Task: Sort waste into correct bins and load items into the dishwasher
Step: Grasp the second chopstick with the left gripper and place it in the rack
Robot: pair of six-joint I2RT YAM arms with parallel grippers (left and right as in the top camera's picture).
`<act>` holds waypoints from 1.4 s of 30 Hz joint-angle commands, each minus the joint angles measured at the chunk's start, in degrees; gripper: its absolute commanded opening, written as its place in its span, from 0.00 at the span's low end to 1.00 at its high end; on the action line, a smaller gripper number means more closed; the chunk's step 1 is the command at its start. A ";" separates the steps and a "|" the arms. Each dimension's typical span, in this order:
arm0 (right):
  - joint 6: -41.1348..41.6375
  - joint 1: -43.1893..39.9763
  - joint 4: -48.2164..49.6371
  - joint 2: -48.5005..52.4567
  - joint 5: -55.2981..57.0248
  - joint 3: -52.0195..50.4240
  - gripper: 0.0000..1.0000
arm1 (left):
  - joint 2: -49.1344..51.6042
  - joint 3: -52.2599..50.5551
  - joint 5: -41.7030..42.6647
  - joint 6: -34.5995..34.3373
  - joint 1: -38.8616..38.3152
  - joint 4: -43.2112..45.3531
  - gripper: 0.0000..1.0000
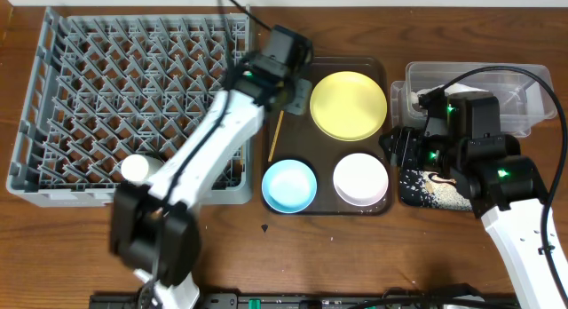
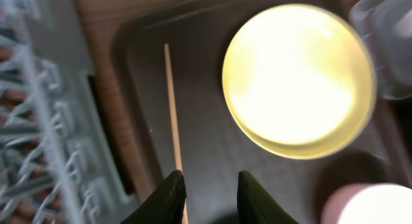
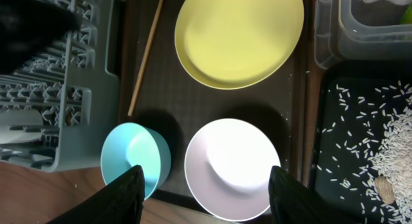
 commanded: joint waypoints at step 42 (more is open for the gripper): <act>0.57 -0.35 -0.24 -0.11 -1.95 0.28 0.57 | 5.95 1.51 3.19 0.74 3.39 -0.74 0.08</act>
